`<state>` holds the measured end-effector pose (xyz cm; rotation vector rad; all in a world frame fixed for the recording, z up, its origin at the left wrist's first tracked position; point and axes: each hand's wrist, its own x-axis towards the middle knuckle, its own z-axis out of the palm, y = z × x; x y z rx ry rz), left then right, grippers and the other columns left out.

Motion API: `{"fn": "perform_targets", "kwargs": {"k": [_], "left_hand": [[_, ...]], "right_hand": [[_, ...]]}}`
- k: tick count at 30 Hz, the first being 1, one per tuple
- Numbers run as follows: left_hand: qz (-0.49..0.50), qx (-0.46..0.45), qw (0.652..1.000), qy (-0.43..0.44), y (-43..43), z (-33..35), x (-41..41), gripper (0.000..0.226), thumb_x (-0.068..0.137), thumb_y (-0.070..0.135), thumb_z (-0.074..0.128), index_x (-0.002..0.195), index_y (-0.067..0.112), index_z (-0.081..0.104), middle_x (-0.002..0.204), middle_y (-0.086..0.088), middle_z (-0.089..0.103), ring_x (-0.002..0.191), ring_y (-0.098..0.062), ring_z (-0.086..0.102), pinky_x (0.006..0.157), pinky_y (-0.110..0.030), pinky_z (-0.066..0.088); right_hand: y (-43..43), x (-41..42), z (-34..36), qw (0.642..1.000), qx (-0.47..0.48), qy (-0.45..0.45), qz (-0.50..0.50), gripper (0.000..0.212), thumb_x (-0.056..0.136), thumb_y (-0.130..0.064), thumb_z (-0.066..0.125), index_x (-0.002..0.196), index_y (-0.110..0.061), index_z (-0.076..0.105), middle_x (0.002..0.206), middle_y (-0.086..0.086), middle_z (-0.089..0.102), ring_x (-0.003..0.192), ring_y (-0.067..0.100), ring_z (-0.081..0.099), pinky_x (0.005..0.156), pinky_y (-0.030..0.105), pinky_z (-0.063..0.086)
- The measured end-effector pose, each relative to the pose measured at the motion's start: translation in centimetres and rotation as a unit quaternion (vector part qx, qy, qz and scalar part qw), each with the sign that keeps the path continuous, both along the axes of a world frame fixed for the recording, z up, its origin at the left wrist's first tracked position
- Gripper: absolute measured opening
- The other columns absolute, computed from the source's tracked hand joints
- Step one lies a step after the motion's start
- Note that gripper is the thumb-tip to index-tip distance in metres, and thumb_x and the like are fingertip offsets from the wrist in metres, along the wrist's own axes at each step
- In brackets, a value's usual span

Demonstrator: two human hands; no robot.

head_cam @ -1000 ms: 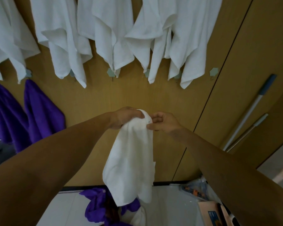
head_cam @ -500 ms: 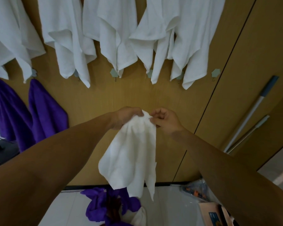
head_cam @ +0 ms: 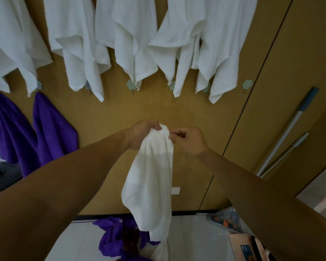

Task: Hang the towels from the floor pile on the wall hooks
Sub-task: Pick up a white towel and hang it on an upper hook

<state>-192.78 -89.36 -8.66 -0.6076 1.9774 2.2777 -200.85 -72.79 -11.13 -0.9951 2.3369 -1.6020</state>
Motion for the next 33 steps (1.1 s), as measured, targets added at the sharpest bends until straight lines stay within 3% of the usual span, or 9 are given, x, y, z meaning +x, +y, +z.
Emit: {"fn": "perform_targets", "kwargs": {"k": [5,11,13,15,17,19,24,27,33], "left_hand": [[0.012,-0.049,0.999,-0.001,-0.1,0.1,0.1,0.042,0.076,0.024,0.057,0.11,0.001,0.063,0.098,-0.02,0.068,0.09,-0.036,0.065,0.088,-0.045,0.051],[0.013,-0.061,0.998,0.003,-0.1,0.3,0.2,0.035,0.076,0.023,0.056,0.103,0.002,0.064,0.093,-0.018,0.067,0.086,-0.034,0.066,0.081,-0.041,0.053],[0.0,-0.062,0.998,0.003,0.3,0.5,0.1,0.038,0.072,0.023,0.057,0.103,0.002,0.064,0.093,-0.018,0.067,0.087,-0.034,0.065,0.081,-0.041,0.053],[-0.011,-0.069,0.998,0.004,0.8,0.6,-0.2,0.042,0.065,0.022,0.059,0.102,0.002,0.064,0.093,-0.018,0.067,0.088,-0.035,0.065,0.083,-0.042,0.052],[-0.025,-0.076,0.997,0.008,1.3,0.6,-0.6,0.042,0.063,0.02,0.059,0.1,0.002,0.065,0.093,-0.017,0.066,0.088,-0.034,0.064,0.083,-0.042,0.052],[-0.032,-0.083,0.996,0.011,1.8,0.6,-1.0,0.039,0.063,0.019,0.058,0.098,0.002,0.065,0.091,-0.016,0.066,0.086,-0.034,0.064,0.082,-0.041,0.052],[-0.044,-0.074,0.996,0.024,3.7,1.0,-2.2,0.035,0.068,0.018,0.056,0.099,0.002,0.063,0.095,-0.017,0.065,0.089,-0.034,0.064,0.084,-0.041,0.051],[-0.061,-0.068,0.995,0.038,5.4,1.6,-3.3,0.028,0.073,0.016,0.052,0.097,0.004,0.062,0.094,-0.015,0.067,0.091,-0.032,0.064,0.08,-0.039,0.053],[-0.059,-0.111,0.99,0.062,9.0,3.3,-6.4,0.024,0.079,0.022,0.063,0.1,0.009,0.065,0.102,-0.012,0.069,0.099,-0.03,0.065,0.089,-0.041,0.053]], "right_hand": [[0.4,-0.1,0.0,1.0,-0.014,-0.004,0.007,0.007,0.087,-0.012,0.068,0.091,-0.007,0.071,0.083,0.005,0.072,0.073,0.013,0.067,0.07,0.023,0.055],[2.0,-1.5,0.0,0.992,-0.025,-0.089,-0.09,0.026,0.097,-0.019,0.047,0.081,-0.005,0.062,0.08,0.012,0.07,0.067,0.018,0.065,0.059,0.023,0.048],[2.6,-2.1,-0.3,0.989,0.053,-0.079,-0.117,0.033,0.098,-0.033,0.048,0.085,-0.007,0.065,0.09,0.012,0.072,0.079,0.024,0.068,0.074,0.036,0.055],[3.4,-2.1,-0.4,0.974,0.204,-0.032,-0.098,0.031,0.095,-0.025,0.056,0.122,-0.01,0.058,0.12,0.007,0.059,0.107,0.025,0.061,0.095,0.038,0.05],[3.9,-2.4,-0.6,0.964,0.24,-0.026,-0.109,0.022,0.093,-0.018,0.056,0.115,-0.013,0.058,0.112,0.0,0.053,0.103,0.022,0.057,0.09,0.032,0.049],[4.4,-2.5,-0.7,0.971,0.173,-0.06,-0.153,0.023,0.092,-0.026,0.055,0.082,-0.008,0.065,0.088,0.004,0.064,0.083,0.023,0.063,0.076,0.034,0.052],[5.4,-1.8,0.1,0.985,0.051,-0.158,-0.042,0.036,0.096,-0.029,0.054,0.129,-0.015,0.056,0.121,-0.003,0.059,0.111,0.014,0.056,0.092,0.032,0.046],[6.7,-2.1,0.2,0.978,0.097,-0.173,0.059,0.027,0.091,-0.04,0.06,0.112,-0.024,0.064,0.117,-0.009,0.065,0.107,0.009,0.06,0.095,0.033,0.048],[10.6,-5.5,0.7,0.98,-0.051,-0.194,-0.009,0.027,0.093,-0.038,0.058,0.094,-0.011,0.065,0.091,0.001,0.073,0.078,0.012,0.072,0.06,0.022,0.054]]}}
